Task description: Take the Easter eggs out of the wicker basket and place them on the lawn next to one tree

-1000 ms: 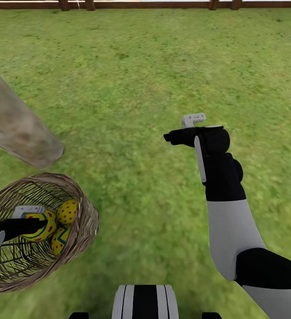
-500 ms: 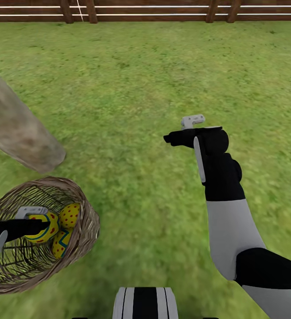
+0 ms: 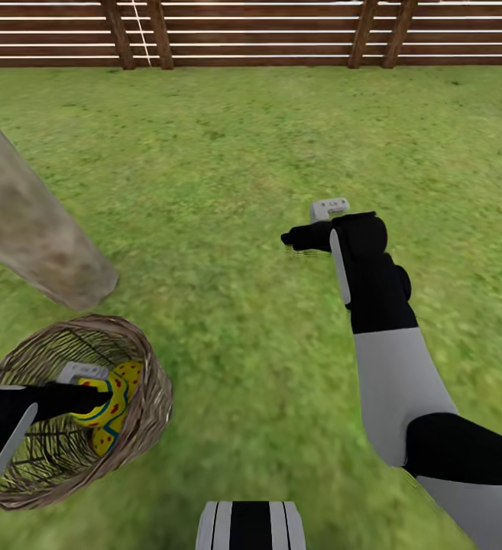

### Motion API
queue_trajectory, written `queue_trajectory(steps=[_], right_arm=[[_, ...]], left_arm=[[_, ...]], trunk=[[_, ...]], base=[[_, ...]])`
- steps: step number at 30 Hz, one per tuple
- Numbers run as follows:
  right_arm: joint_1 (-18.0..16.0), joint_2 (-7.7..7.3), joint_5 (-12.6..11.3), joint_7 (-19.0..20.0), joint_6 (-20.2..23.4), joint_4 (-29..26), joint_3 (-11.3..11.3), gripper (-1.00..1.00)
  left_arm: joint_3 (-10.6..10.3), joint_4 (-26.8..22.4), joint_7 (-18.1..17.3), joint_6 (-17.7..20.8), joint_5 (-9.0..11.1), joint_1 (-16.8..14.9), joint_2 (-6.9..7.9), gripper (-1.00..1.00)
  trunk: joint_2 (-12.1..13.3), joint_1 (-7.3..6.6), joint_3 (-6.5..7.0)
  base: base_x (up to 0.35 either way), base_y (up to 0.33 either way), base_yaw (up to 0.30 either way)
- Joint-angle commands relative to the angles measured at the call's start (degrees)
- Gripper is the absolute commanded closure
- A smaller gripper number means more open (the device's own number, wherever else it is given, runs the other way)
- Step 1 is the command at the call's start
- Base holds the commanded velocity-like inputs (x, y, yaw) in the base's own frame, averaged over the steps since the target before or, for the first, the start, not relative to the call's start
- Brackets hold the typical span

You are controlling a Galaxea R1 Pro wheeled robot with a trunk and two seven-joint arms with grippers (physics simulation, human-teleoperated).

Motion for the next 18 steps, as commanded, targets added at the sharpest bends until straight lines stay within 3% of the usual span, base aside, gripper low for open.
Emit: queue_trajectory(steps=[1, 6, 18], right_arm=[[-0.72, 0.01, 0.62, 0.5, 0.21, 0.85, -0.02, -1.0], [-2.25, 0.01, 0.62, -1.45, 0.21, 2.96, -0.03, -1.0], [-2.64, 0.01, 0.62, -1.7, 0.21, 3.88, -0.03, -1.0]], left_arm=[[-0.11, -0.05, -0.06, 0.31, 0.31, -0.03, 0.01, 1.0], [-0.11, 0.02, -0.16, 0.31, 0.25, 0.02, 0.33, 1.0], [-0.16, -0.05, -0.21, 0.31, 0.23, 0.06, 0.54, 1.0]], trunk=[[0.0, -0.03, 0.19], [0.07, -0.16, 1.3], [0.23, -0.47, 3.95]], base=[[0.0, 0.0, 0.0], [0.0, 0.0, 0.0], [0.0, 0.0, 0.0]])
